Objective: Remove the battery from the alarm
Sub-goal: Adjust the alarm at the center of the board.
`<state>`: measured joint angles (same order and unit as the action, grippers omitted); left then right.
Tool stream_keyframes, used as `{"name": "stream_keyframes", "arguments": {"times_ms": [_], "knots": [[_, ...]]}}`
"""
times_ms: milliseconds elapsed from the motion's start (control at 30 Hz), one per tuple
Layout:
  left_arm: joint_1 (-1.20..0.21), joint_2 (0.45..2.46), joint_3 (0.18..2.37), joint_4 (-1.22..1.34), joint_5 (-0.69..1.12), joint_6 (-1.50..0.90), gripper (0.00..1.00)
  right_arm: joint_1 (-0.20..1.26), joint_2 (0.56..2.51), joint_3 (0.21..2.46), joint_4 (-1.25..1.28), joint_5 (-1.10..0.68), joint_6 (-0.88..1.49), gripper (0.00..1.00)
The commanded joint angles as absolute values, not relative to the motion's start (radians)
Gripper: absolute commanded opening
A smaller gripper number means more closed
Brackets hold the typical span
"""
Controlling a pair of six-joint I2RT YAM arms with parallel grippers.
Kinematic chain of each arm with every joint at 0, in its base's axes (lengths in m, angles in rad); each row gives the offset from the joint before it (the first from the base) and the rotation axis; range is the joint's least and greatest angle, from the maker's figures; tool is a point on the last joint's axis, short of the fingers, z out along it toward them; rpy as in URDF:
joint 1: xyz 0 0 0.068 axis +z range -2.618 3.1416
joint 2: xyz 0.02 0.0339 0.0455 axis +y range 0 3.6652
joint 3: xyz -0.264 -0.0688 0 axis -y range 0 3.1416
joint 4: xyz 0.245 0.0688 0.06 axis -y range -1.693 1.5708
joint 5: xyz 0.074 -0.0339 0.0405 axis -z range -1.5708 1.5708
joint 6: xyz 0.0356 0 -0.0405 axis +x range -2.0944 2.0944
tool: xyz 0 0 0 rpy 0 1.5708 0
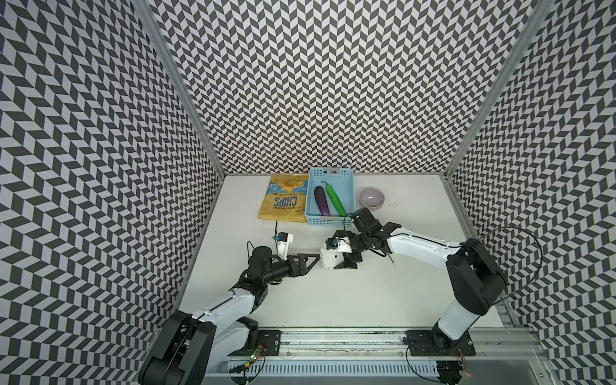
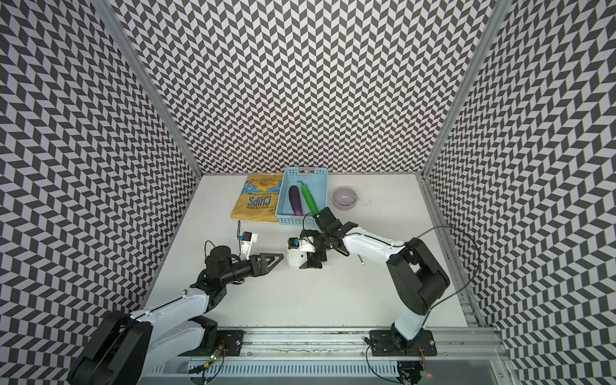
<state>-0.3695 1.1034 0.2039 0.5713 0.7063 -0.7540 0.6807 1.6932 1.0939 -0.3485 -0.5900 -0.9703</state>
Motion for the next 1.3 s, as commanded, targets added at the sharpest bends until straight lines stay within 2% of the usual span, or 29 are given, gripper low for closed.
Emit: {"name": "stream_keyframes", "arguments": {"times_ms": [0, 233, 400, 500, 600, 667, 733, 800, 867, 967, 1067, 1167, 1267], "knots": [[-0.418, 1.142, 0.247, 0.658, 0.721, -0.755, 0.96, 0.698, 1.655, 1.100, -0.290, -0.631, -0.939, 0.81], [-0.447, 1.257, 0.278, 0.753, 0.716, -0.818, 0.87, 0.702, 1.567, 1.044, -0.195, -0.731, -0.898, 0.82], [-0.466, 1.284, 0.296, 0.786, 0.703, -0.834, 0.79, 0.702, 1.546, 1.026, -0.181, -0.730, -0.897, 0.83], [-0.471, 1.281, 0.306, 0.795, 0.708, -0.836, 0.61, 0.703, 1.542, 1.026, -0.180, -0.687, -0.855, 0.87], [-0.471, 1.279, 0.316, 0.793, 0.713, -0.842, 0.36, 0.702, 1.520, 1.026, -0.173, -0.621, -0.823, 0.91], [-0.471, 1.279, 0.322, 0.784, 0.714, -0.845, 0.21, 0.701, 1.486, 0.996, -0.141, -0.591, -0.817, 0.98], [-0.471, 1.277, 0.328, 0.769, 0.708, -0.844, 0.11, 0.698, 1.439, 0.962, -0.110, -0.569, -0.805, 1.00], [-0.469, 1.256, 0.344, 0.707, 0.671, -0.814, 0.06, 0.685, 1.384, 0.933, -0.081, -0.528, -0.765, 1.00], [-0.471, 1.208, 0.394, 0.531, 0.572, -0.719, 0.01, 0.653, 1.319, 0.912, -0.063, -0.462, -0.696, 1.00], [-0.511, 1.128, 0.512, 0.169, 0.301, -0.524, 0.00, 0.564, 1.194, 0.879, -0.019, -0.385, -0.534, 1.00], [-0.598, 1.107, 0.619, -0.075, 0.007, -0.415, 0.00, 0.501, 1.059, 0.821, 0.059, -0.125, -0.256, 1.00], [-0.716, 1.168, 0.721, -0.264, -0.278, -0.377, 0.00, 0.489, 0.953, 0.779, 0.038, 0.106, -0.147, 1.00], [-0.833, 1.286, 0.826, -0.411, -0.513, -0.374, 0.00, 0.486, 0.871, 0.764, -0.025, 0.237, -0.111, 1.00]]}}
